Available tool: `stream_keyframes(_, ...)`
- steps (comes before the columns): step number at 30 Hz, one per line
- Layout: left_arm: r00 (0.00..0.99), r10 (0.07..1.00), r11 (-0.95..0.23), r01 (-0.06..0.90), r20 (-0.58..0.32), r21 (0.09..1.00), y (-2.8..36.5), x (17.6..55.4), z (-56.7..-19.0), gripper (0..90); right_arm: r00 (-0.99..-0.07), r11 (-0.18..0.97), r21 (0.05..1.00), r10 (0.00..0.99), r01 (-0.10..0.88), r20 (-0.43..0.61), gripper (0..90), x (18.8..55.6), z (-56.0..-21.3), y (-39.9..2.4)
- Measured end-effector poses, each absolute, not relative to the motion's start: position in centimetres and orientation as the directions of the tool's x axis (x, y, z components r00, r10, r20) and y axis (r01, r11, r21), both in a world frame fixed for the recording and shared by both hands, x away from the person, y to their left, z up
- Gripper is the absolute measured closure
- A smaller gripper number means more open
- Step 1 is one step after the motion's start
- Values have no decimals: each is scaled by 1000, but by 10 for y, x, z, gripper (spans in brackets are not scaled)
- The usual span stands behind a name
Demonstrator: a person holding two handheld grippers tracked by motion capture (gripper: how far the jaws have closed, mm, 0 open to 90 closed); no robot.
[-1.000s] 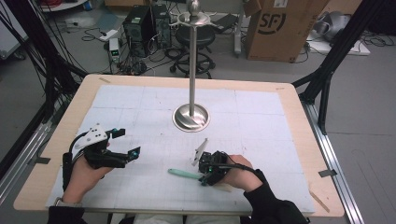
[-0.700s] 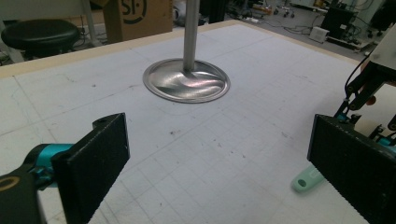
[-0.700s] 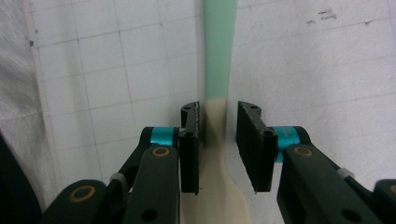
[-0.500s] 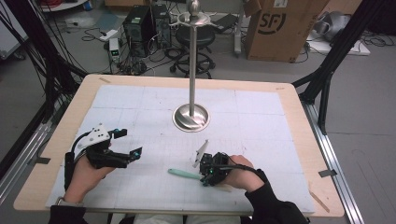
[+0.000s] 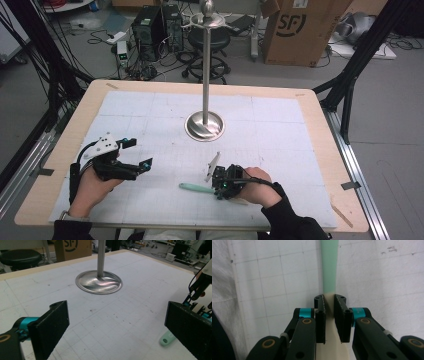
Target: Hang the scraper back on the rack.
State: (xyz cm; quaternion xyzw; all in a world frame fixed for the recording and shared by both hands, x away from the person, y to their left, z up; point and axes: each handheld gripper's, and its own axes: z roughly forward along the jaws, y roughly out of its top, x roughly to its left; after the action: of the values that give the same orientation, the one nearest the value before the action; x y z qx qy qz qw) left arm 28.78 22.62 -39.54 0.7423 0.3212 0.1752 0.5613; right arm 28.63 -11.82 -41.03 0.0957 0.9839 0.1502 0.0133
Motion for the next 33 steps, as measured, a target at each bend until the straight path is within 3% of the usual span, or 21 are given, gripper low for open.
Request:
stream_keyframes(10, 732, 673, -158, 281, -105, 947, 227, 289, -395, 61, -976, 900, 387, 217, 203, 6, 806, 295, -406, -135)
stream_keyframes(16, 744, 660, -159, 276, -106, 948, 227, 288, -395, 61, -958, 845, 469, 288, 257, 6, 806, 300, -397, -150)
stream_keyframes(25, 745, 659, -157, 264, -99, 952, 228, 287, -394, 61, -912, 648, 682, 404, 339, 69, 806, 312, -378, -182)
stream_keyframes(33, 743, 662, -155, 266, -100, 951, 228, 288, -394, 61, -899, 506, 811, 435, 294, 55, 806, 311, -363, -199)
